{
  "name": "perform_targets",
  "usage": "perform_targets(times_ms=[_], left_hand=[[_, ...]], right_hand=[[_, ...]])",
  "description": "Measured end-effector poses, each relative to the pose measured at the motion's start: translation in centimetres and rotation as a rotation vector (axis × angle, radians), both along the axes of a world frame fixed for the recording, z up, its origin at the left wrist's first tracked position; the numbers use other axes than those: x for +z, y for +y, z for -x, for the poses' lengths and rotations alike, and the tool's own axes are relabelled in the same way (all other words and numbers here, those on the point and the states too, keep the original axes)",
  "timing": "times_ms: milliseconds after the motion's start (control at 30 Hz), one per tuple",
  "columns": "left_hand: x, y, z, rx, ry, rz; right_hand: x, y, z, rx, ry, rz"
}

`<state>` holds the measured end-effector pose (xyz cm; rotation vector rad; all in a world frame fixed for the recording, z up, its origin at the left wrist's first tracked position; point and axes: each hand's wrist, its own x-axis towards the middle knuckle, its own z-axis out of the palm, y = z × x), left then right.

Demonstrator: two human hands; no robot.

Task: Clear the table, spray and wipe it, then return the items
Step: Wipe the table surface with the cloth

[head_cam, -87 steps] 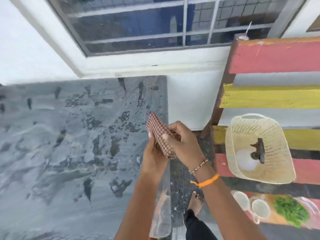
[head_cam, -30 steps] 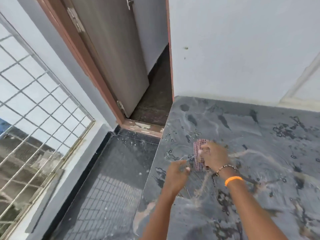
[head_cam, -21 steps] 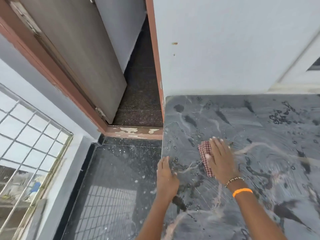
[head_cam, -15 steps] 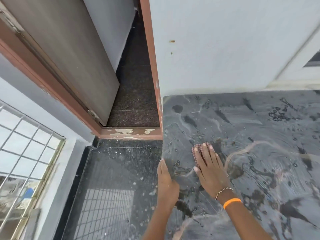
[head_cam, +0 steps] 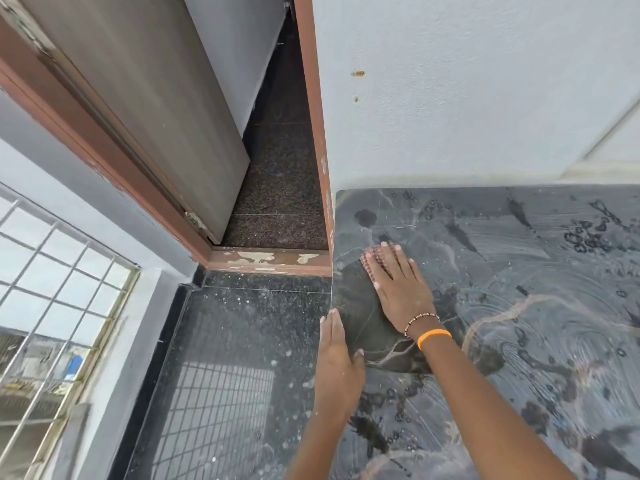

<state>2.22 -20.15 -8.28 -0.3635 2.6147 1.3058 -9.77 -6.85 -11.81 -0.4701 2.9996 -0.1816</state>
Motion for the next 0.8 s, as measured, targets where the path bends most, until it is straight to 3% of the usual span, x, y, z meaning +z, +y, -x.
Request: perform_targets(times_ms=[167, 300, 433, 600, 700, 800], left_hand=[[-0.8, 0.9, 0.2, -0.016, -0.041, 0.088], [-1.3, 1.2, 0.1, 0.012, -0.022, 0.103], [-1.5, 1.5, 0.2, 0.048, 0.009, 0.09], [-1.6, 1.6, 0.5, 0.063, 0.041, 0.094], [-1.8, 2.1, 1.3, 0.051, 0.066, 0.163], [-1.7, 2.3, 2.7, 0.015, 0.084, 0.235]], right_hand=[[0.3, 8.1, 0.3, -0.346, -0.005, -0.003], [0.3, 7.1, -4.5, -0.521, 0.036, 0.056], [0.3, 1.5, -6.7, -0.205, 0.107, 0.036], [0.2, -4.9, -1.2, 0.276, 0.007, 0.063], [0.0, -5.4, 4.1, 0.296, -0.035, 0.048], [-0.2, -2.3, 8.0, 0.133, 0.001, 0.044]])
